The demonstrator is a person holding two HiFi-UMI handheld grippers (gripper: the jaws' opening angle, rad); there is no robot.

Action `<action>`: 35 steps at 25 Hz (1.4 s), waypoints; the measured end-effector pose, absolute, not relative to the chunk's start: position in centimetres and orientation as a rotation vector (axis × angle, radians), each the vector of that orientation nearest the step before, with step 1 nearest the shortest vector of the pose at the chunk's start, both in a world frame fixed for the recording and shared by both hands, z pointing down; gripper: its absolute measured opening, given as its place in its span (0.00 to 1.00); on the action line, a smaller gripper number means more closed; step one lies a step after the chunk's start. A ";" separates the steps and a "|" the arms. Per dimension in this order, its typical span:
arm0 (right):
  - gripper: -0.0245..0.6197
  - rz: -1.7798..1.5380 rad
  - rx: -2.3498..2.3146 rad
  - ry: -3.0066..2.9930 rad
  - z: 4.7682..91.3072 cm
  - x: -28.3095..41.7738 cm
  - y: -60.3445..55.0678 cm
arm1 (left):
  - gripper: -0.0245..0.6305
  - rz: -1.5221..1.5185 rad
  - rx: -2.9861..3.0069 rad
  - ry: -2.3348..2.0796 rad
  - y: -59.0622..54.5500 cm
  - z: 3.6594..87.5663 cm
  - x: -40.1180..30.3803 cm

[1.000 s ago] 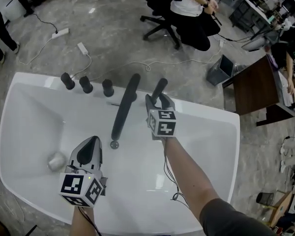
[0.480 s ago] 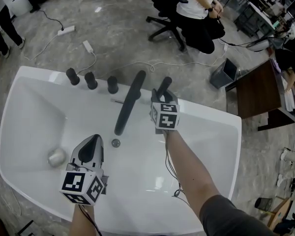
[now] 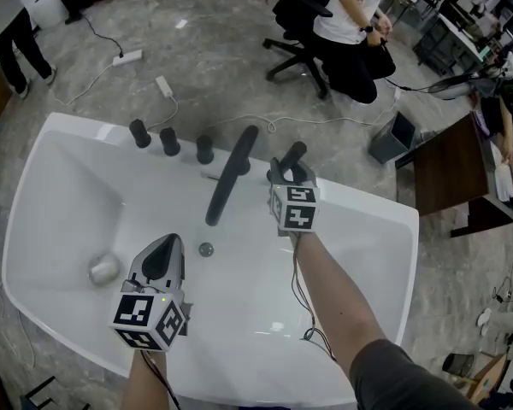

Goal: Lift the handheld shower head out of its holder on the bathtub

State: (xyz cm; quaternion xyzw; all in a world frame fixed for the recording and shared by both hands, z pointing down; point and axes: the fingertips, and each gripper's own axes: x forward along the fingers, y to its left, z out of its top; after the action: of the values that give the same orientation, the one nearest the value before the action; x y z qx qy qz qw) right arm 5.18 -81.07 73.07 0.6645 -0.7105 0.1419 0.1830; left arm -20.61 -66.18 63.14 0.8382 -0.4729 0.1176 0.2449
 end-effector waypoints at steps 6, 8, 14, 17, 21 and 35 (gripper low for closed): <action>0.26 0.377 1.917 -2.046 68.3 5.3 -78.0 | 0.06 0.304 2.314 -1.301 -64.1 59.9 -20.6; 0.26 0.354 1.921 -2.071 66.2 5.0 -76.6 | 0.06 0.291 2.323 -1.304 -63.1 58.5 -20.7; 0.26 0.283 1.896 -2.136 59.7 3.1 -70.5 | 0.06 0.252 2.350 -1.301 -58.0 53.7 -20.9; 0.26 0.268 1.894 -2.150 57.4 2.0 -67.3 | 0.06 0.243 2.369 -1.297 -55.1 51.7 -21.1; 0.26 0.283 1.911 -2.177 55.2 0.9 -62.7 | 0.06 0.234 2.391 -1.304 -50.8 49.7 -21.6; 0.26 0.243 1.937 -2.228 49.0 -0.9 -45.2 | 0.06 0.212 2.455 -1.331 -33.6 43.8 -23.0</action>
State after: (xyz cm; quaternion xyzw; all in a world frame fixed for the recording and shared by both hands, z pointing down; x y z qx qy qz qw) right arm -0.86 -45.22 49.00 0.6514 -0.7490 0.0818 0.0896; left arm -23.01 -33.56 43.81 0.8638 -0.4685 0.0746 0.1697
